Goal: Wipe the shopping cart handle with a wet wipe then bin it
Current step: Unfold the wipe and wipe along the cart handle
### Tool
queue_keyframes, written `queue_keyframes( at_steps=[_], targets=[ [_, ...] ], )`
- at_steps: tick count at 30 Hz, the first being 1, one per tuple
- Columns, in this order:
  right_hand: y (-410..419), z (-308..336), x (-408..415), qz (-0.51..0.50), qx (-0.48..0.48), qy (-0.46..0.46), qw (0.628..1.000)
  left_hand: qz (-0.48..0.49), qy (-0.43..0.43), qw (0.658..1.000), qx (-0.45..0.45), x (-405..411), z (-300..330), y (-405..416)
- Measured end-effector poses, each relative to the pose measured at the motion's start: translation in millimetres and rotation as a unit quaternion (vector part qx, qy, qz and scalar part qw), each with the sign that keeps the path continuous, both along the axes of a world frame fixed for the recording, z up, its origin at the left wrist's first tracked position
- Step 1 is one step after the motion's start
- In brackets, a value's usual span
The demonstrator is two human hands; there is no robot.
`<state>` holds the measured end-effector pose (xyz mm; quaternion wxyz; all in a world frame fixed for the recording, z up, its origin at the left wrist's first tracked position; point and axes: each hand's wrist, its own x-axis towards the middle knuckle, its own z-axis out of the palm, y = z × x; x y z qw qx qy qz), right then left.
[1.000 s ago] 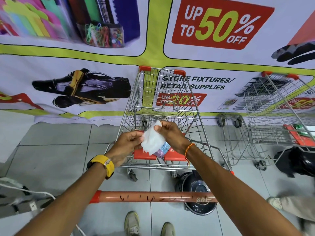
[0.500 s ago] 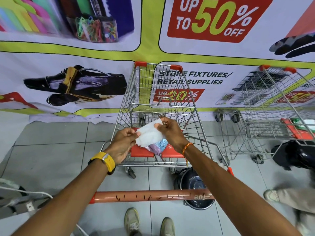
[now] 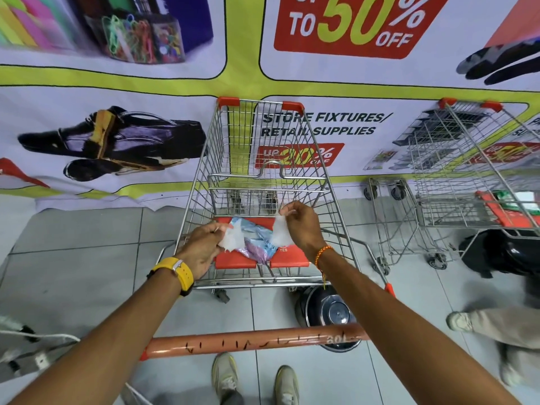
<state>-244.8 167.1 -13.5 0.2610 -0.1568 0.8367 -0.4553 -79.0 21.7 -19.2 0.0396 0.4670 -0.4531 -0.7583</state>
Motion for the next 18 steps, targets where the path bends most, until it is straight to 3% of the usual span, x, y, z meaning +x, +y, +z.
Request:
queue_keyframes(
  at_steps=[4,8,10,14,16,18],
  targets=[
    [1.7,-6.6,-0.3,0.094,0.098,0.069,0.988,-0.04,-0.027,0.998,-0.044,-9.0,-12.6,-0.6],
    [-3.6,-16.8,4.8,0.189,0.058,-0.071,0.978,-0.094,-0.04,0.992,-0.076,-24.8,-23.9,-0.5],
    [-7.7,-27.1,4.8,0.19,0.032,-0.105,0.976,-0.134,-0.028,0.986,-0.097,-31.9,-29.5,-1.6],
    [-13.6,-44.1,2.4,0.118,0.025,-0.071,0.99,-0.187,0.007,0.964,-0.188,-41.4,-44.3,-9.5],
    [-16.7,-45.6,2.2,0.096,0.043,0.001,0.995,-0.22,0.019,0.923,-0.315,-43.4,-50.4,-19.1],
    [-21.3,-49.1,1.0,0.117,0.06,0.076,0.988,-0.28,0.034,0.843,-0.457,-46.4,-56.8,-28.2]
  ],
)
